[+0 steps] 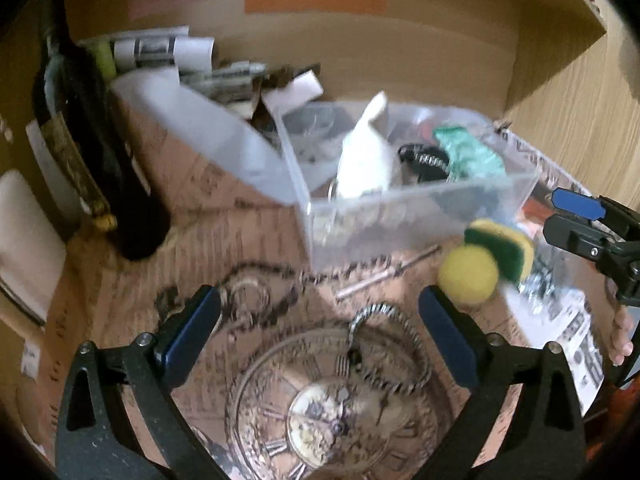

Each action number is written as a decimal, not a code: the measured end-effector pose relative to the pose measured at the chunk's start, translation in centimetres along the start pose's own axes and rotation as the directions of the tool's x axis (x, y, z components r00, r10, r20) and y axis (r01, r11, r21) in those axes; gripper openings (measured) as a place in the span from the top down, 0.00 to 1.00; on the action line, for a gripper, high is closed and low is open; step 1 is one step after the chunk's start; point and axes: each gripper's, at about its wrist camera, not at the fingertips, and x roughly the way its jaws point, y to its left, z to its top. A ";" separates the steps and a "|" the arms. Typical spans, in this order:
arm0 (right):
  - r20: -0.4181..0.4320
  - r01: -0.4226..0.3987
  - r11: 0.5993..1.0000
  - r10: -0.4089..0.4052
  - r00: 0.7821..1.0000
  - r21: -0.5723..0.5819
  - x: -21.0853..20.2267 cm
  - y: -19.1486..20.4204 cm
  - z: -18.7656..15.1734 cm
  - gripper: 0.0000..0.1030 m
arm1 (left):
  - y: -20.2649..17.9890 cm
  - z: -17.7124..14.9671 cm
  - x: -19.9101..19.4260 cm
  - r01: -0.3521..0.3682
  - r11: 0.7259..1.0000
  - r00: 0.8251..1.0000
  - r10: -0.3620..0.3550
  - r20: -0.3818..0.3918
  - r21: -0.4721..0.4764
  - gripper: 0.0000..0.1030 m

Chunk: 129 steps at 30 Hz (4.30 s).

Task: Organize soft objects
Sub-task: 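Grasp the yellow-green sponge with the right tool while the left tool grasps the braided cord, then drop the sponge into the clear box with the right tool while the left tool drops the cord in, then grasp the foil packet with the right tool while the left tool grasps the yellow ball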

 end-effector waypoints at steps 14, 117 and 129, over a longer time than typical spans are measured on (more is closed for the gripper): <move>-0.142 -0.033 0.995 0.046 0.989 0.092 3.1 -0.9 -2.6 0.68 | -0.5 -1.2 3.0 0.086 0.996 0.988 -0.084 -0.127 0.013 0.67; -0.015 0.108 0.994 -0.107 0.994 0.027 -0.8 -2.0 -0.6 0.00 | -5.3 3.5 -1.0 0.112 0.991 0.991 -0.117 0.068 0.071 0.01; -0.170 0.083 0.996 -0.080 0.982 0.015 1.1 -2.4 -5.3 0.23 | -7.9 1.7 4.1 0.169 0.984 0.983 -0.165 -0.077 0.062 0.01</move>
